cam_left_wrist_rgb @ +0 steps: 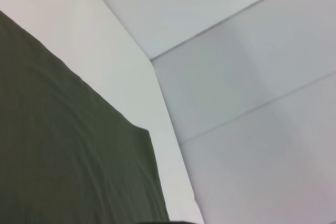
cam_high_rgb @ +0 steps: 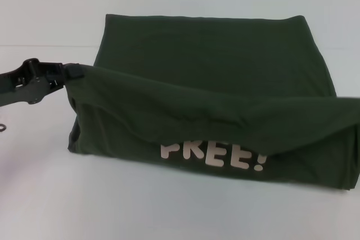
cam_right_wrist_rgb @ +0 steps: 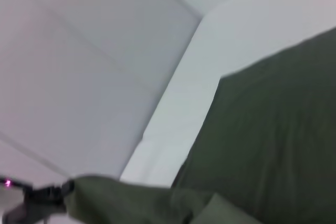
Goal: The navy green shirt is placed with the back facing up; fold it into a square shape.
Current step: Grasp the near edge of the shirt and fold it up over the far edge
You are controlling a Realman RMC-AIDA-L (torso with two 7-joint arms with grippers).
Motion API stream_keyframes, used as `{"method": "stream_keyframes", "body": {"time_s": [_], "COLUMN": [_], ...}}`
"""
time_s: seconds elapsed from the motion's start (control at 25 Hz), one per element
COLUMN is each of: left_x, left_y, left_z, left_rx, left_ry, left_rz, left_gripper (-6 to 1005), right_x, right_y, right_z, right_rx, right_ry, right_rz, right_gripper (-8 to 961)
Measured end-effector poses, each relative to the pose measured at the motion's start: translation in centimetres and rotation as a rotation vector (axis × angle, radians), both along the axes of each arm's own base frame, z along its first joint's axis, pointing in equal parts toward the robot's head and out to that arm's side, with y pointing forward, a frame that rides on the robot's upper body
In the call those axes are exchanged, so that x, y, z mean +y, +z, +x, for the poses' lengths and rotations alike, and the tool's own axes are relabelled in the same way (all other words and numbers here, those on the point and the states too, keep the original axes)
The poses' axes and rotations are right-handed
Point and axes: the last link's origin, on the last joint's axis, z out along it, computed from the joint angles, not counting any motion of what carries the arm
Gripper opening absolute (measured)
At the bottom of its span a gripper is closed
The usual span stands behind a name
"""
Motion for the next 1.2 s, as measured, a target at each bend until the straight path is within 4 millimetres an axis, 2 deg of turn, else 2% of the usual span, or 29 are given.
{"method": "stream_keyframes", "body": {"time_s": [0.24, 0.44, 0.72, 0.96, 1.2], "left_x": [0.6, 1.0, 2.4, 3.7, 4.4], "left_y": [-0.6, -1.3, -2.3, -2.6, -3.1], "left_z": [-0.4, -0.6, -0.1, 0.5, 0.6], "left_rx": [-0.034, -0.013, 0.051, 0.091, 0.128], "left_ry": [0.044, 0.042, 0.013, -0.006, -0.001], "left_rz": [0.09, 0.149, 0.211, 0.283, 0.317], "left_gripper": [34, 34, 34, 34, 33], "right_x": [1.1, 2.5, 5.0, 7.4, 9.2], "right_y": [-0.8, -1.7, -2.0, -1.8, -2.7], "right_z": [1.1, 1.2, 0.2, -1.4, -2.3], "right_rx": [0.023, 0.001, -0.052, -0.086, -0.144], "right_ry": [-0.094, -0.112, -0.098, -0.077, -0.078], "right_rz": [0.123, 0.173, 0.227, 0.249, 0.251], "right_gripper": [57, 56, 57, 57, 57]}}
